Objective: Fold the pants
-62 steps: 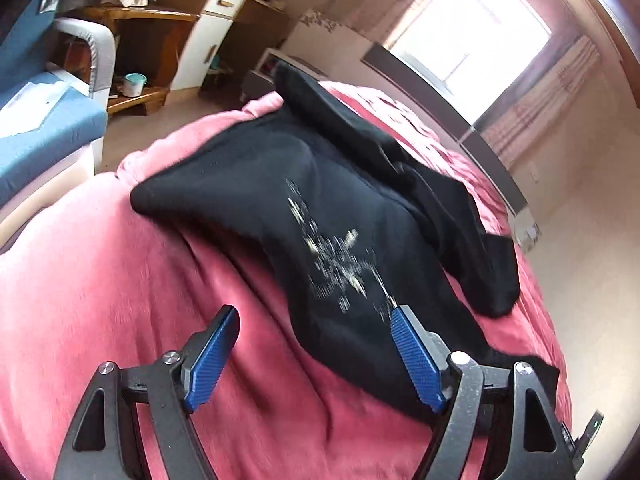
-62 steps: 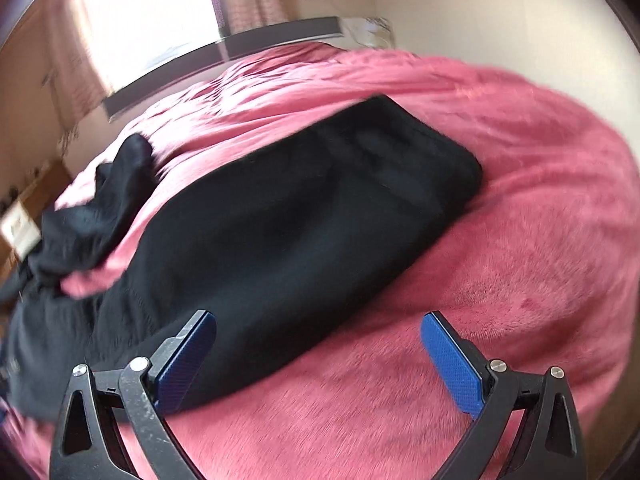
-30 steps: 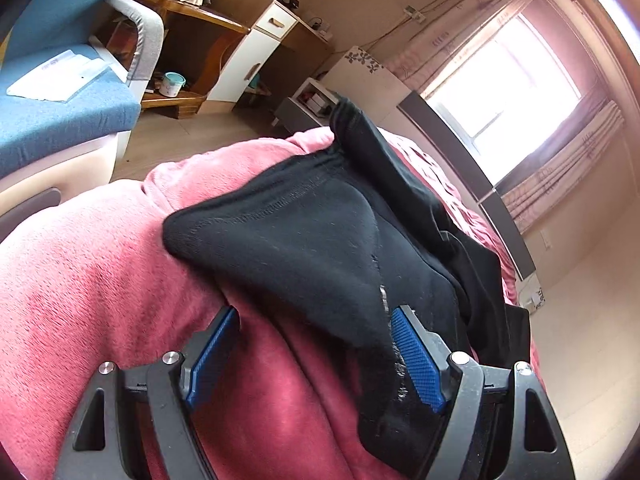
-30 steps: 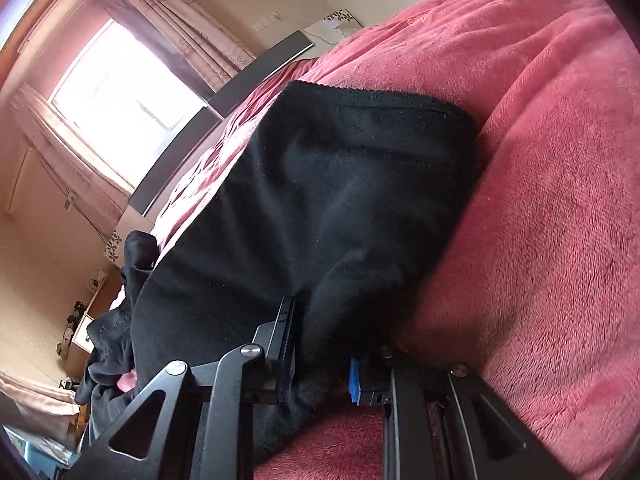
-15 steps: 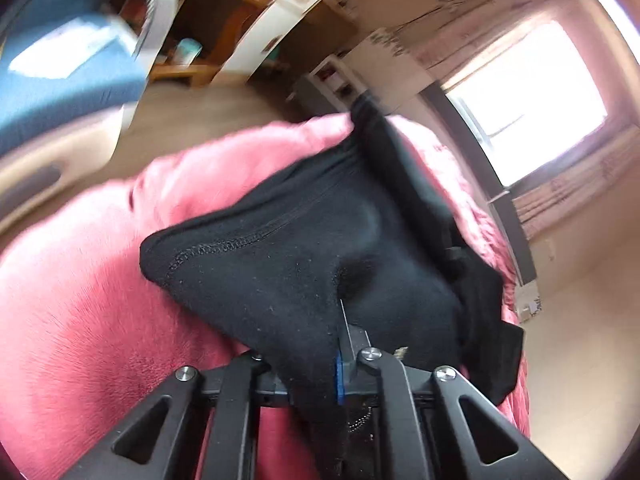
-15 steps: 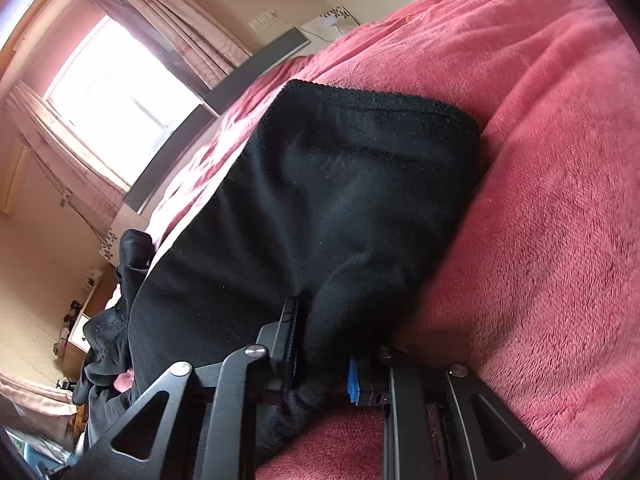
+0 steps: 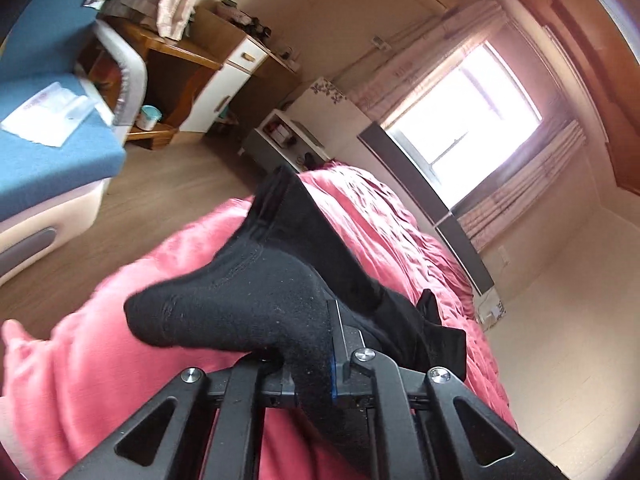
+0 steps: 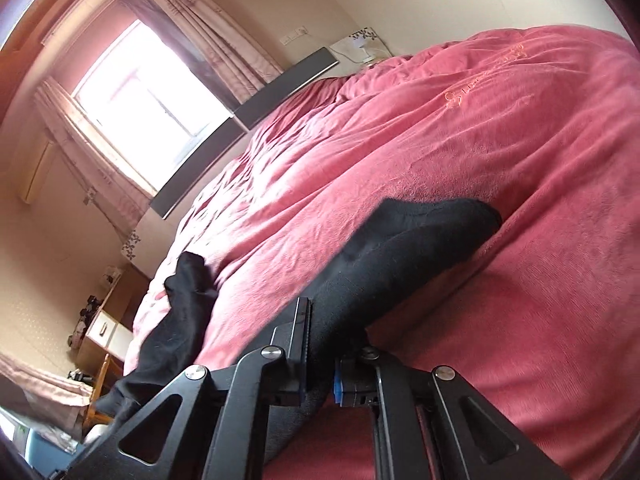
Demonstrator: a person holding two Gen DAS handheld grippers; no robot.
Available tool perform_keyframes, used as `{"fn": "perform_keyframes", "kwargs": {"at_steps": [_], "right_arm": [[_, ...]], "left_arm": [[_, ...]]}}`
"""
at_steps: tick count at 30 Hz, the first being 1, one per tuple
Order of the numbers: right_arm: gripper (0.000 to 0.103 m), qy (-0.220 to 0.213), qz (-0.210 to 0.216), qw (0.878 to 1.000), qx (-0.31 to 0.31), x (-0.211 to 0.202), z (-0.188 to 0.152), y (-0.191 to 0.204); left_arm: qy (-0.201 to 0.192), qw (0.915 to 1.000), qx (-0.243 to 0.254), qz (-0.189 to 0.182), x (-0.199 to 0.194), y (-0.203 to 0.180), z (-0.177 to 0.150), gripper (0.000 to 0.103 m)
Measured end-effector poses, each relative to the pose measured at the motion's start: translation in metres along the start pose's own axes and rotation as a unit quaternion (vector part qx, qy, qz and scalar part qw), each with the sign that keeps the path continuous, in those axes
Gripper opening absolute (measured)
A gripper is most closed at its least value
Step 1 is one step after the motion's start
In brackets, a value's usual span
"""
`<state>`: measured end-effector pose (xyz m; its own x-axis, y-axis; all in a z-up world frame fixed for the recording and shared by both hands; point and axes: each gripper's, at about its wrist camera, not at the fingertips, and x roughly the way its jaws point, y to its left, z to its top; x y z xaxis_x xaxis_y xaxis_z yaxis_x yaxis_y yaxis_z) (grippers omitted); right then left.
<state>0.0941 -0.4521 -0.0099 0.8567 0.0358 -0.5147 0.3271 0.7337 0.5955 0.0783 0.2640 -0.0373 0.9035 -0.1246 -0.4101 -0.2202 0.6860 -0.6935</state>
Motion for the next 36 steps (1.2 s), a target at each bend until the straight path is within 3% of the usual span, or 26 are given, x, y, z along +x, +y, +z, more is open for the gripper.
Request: {"fn": "perform_keyframes", "kwargs": {"at_steps": [8,14,17,23,27,30,32,36], "right_arm": [[0.009,0.044,-0.016,0.999,0.004,-0.022,-0.046,-0.015],[0.011,0.091,-0.053,0.993,0.047,-0.009,-0.081,-0.066],[0.016,0.087,-0.018,0.99,0.108,-0.012,-0.081,-0.089],[0.024,0.073,-0.035,0.992,0.098,-0.024,-0.076,-0.094],[0.03,0.049,-0.086,0.991,0.086,-0.039,-0.071,-0.098],[0.049,0.002,-0.157,0.986,0.055,-0.059,-0.062,-0.094],[0.054,-0.04,-0.201,0.978,0.046,-0.076,-0.056,-0.091],[0.055,-0.092,-0.2,0.974,0.056,-0.103,-0.041,-0.088]], "left_arm": [[0.028,0.9975,0.052,0.038,-0.042,0.037,-0.027,0.008],[0.065,0.9937,0.031,0.086,-0.022,0.071,-0.056,0.009],[0.06,0.9941,-0.003,0.091,-0.016,0.083,-0.058,0.012],[0.045,0.9929,-0.01,0.109,-0.03,0.079,-0.053,0.02],[0.024,0.991,-0.015,0.131,-0.05,0.078,-0.035,0.02],[-0.007,0.9838,0.032,0.176,-0.062,0.058,-0.025,0.024],[-0.051,0.9769,0.078,0.192,-0.071,0.034,-0.02,0.027],[-0.097,0.966,0.159,0.18,-0.069,-0.017,-0.018,0.033]]}}
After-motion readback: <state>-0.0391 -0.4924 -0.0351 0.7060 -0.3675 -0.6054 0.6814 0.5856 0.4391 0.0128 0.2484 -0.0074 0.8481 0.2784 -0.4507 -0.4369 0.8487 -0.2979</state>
